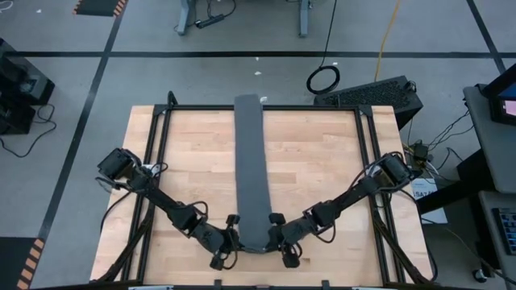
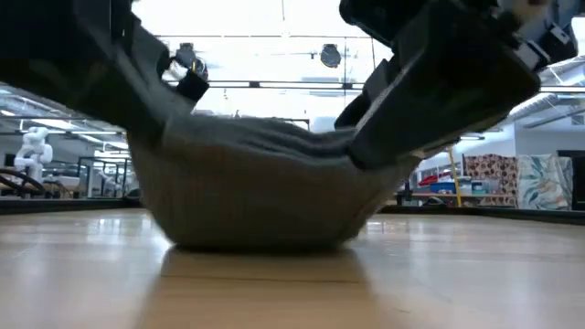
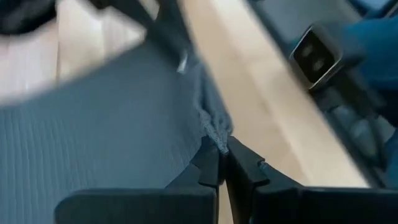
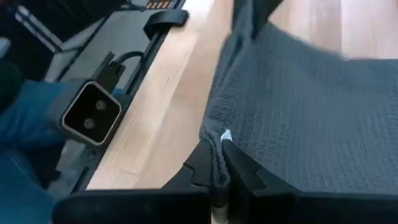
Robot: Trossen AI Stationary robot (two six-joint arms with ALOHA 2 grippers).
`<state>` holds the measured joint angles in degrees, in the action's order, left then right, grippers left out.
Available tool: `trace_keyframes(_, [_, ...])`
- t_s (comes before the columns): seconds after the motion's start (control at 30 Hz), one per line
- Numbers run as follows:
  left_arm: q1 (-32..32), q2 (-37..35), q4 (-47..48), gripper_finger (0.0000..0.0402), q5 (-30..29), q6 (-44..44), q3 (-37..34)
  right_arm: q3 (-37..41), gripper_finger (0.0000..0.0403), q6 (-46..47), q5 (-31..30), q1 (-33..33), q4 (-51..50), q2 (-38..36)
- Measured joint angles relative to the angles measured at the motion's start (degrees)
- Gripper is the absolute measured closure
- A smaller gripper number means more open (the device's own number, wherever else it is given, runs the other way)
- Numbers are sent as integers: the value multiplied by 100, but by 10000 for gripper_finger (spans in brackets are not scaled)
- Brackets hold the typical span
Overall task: Roll towel into tight, uniform cylinder
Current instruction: Roll the towel
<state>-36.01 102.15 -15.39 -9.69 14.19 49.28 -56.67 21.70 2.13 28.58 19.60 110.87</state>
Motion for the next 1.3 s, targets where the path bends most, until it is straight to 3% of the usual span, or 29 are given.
trace_keyframes(0.13, [100,0,384,391,9,504,-2,137,398,587,372,-186,415,-9])
trace_keyframes(0.37, [123,-2,400,391,332,1727,-2,471,397,2058,444,-366,755,-13])
trace_keyframes(0.63, [194,189,284,391,201,2193,-2,575,397,2411,440,-342,715,-13])
trace_keyframes(0.9, [-169,216,-862,391,513,2255,0,562,397,2759,786,34,1314,-22])
trace_keyframes(1.1, [-207,369,-307,391,-68,2442,1,573,397,2759,440,49,1168,-17])
trace_keyframes(1.3, [25,759,-259,391,31,2714,0,575,397,2830,267,-61,820,132])
